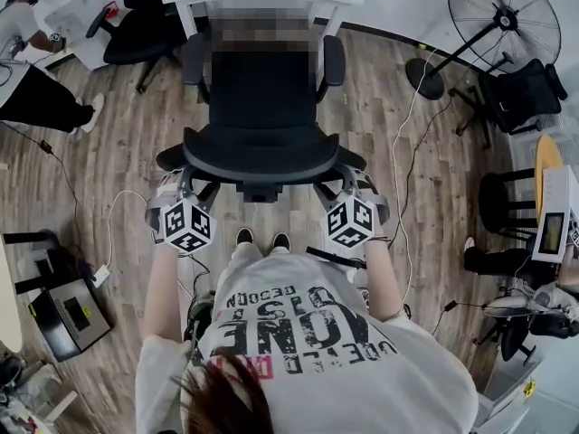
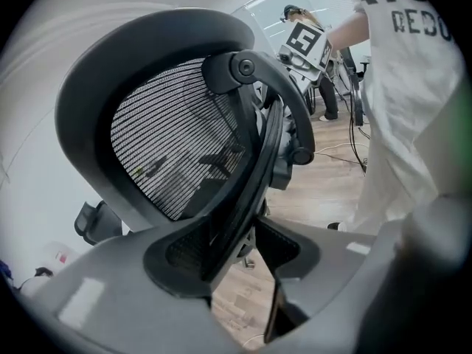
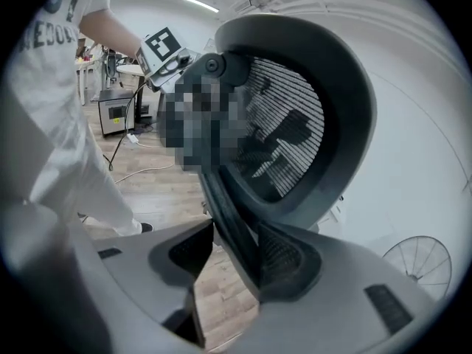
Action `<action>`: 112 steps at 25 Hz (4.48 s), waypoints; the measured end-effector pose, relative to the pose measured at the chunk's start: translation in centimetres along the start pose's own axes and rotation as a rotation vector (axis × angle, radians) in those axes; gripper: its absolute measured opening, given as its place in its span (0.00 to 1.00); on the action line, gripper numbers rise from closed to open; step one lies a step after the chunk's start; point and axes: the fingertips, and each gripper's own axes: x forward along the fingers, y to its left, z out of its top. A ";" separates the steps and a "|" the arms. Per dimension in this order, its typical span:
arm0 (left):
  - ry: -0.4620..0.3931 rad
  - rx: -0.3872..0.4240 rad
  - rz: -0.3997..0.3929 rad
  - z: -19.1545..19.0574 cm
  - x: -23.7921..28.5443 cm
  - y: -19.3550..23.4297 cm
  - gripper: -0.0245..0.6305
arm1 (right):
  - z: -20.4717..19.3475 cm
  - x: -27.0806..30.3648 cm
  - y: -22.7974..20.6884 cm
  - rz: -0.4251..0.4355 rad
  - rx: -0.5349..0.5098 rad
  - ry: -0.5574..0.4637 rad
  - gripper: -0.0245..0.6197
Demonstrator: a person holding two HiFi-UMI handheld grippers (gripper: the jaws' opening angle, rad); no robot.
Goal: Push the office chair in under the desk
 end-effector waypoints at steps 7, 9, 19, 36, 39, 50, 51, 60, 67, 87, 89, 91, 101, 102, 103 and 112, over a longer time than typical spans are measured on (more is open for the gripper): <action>-0.018 0.028 0.003 -0.8 1.2 2.5 0.34 | 1.1 1.8 -1.5 0.006 0.033 0.033 0.34; -0.021 0.032 0.001 -1.1 1.7 3.4 0.35 | 1.6 2.5 -2.0 0.000 0.038 0.034 0.34; -0.023 0.043 -0.012 -3.1 3.5 7.7 0.35 | 4.1 5.5 -4.0 -0.026 0.050 0.037 0.34; -0.010 0.049 -0.023 -4.4 7.1 13.0 0.35 | 5.9 9.7 -7.9 -0.040 0.056 0.023 0.34; -0.004 0.042 -0.025 -4.2 8.1 14.5 0.35 | 6.1 10.7 -9.5 -0.029 0.054 0.027 0.34; 0.023 0.021 -0.037 -4.2 11.2 18.2 0.35 | 6.4 13.7 -13.2 -0.009 0.040 0.027 0.34; 0.024 0.019 -0.036 -4.2 11.4 18.4 0.35 | 6.4 14.0 -13.5 -0.011 0.036 0.025 0.33; 0.035 0.010 -0.021 -3.8 13.2 20.4 0.35 | 6.4 15.5 -15.9 -0.010 0.016 0.009 0.33; 0.049 0.003 -0.013 -4.0 14.6 22.3 0.36 | 6.8 17.0 -17.7 -0.032 0.000 -0.004 0.33; 0.033 0.029 0.013 -3.7 19.1 27.9 0.36 | 7.1 21.7 -23.4 -0.030 0.039 0.049 0.34; 0.029 0.032 0.015 -3.7 19.4 28.3 0.36 | 7.2 22.0 -23.8 -0.032 0.041 0.052 0.34; 0.025 0.035 0.014 -3.7 19.8 28.8 0.36 | 7.4 22.4 -24.2 -0.034 0.044 0.054 0.34; 0.000 0.056 0.019 -3.8 21.3 30.8 0.36 | 7.7 24.2 -26.1 -0.049 0.050 0.061 0.34; -0.002 0.058 0.020 -3.8 21.4 31.0 0.36 | 7.7 24.3 -26.3 -0.051 0.050 0.059 0.34; -0.004 0.060 0.020 -3.7 21.5 31.2 0.36 | 7.8 24.4 -26.5 -0.052 0.050 0.058 0.34; 0.003 0.056 0.022 -3.5 22.9 32.8 0.36 | 7.8 25.6 -28.3 -0.060 0.046 0.055 0.34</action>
